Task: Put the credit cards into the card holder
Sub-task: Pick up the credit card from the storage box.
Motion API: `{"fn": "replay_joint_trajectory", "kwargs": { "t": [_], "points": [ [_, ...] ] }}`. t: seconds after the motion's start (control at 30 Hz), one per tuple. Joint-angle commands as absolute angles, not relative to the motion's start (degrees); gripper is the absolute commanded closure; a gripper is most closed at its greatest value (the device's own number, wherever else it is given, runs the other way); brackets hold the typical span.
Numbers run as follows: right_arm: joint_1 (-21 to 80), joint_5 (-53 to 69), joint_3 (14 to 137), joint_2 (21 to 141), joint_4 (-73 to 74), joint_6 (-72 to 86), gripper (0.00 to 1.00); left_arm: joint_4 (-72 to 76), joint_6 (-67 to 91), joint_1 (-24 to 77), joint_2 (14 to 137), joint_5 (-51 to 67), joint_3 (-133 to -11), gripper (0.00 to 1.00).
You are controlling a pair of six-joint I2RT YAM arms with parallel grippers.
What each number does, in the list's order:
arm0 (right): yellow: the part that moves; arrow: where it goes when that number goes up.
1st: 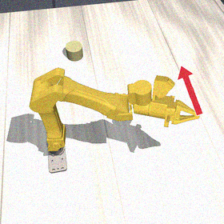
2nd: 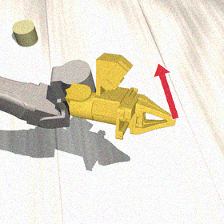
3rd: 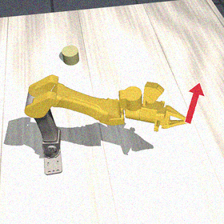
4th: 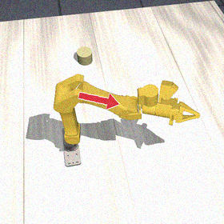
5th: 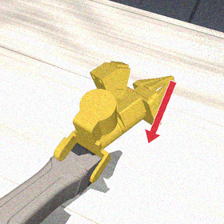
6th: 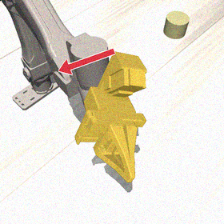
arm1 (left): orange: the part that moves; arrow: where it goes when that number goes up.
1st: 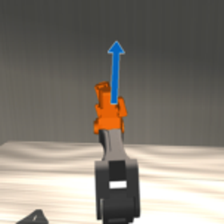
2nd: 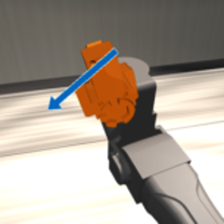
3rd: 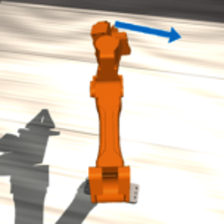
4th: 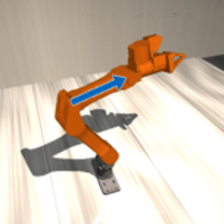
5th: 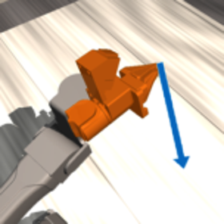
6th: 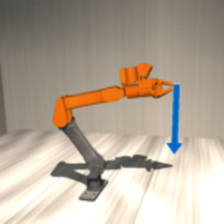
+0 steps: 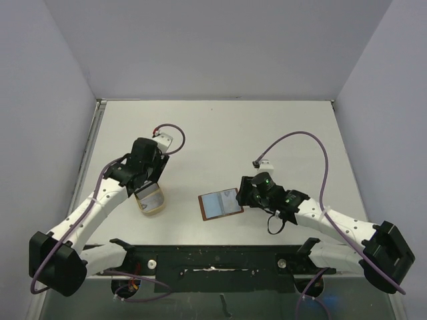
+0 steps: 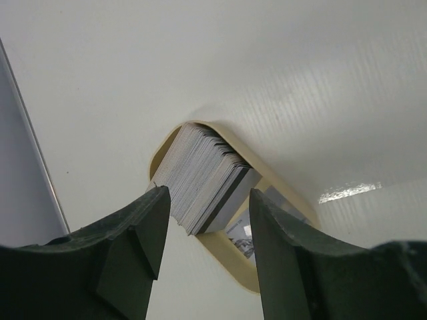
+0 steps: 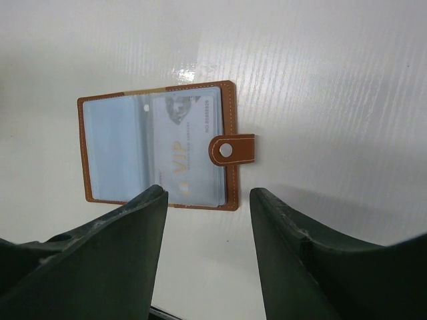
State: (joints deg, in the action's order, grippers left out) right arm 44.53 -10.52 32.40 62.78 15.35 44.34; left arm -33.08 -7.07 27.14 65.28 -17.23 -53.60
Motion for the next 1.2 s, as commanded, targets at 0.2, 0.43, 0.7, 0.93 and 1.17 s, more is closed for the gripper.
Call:
{"fn": "replay_joint_trajectory", "kwargs": {
  "t": [0.2,0.43,0.7,0.93,1.17],
  "points": [
    [43.22,-10.02,35.14,60.73,15.17,41.66,0.47,-27.99,-13.48,23.12,71.05,-17.39,-46.69,0.48],
    [41.73,-9.21,33.73,59.50,14.67,42.06,0.47,-24.84,-13.88,23.12,73.49,-24.38,-43.55,0.45],
    [39.95,-9.04,33.58,57.96,15.80,40.39,0.46,-21.66,-13.97,23.20,76.48,-26.80,-42.35,0.45],
    [38.76,-8.35,32.26,57.52,14.77,40.57,0.46,-21.60,-14.81,23.29,76.94,-29.87,-43.28,0.49],
    [37.64,-7.61,32.43,58.00,14.46,39.55,0.46,-21.56,-15.23,23.38,75.85,-31.40,-43.46,0.55]
  ]
}}
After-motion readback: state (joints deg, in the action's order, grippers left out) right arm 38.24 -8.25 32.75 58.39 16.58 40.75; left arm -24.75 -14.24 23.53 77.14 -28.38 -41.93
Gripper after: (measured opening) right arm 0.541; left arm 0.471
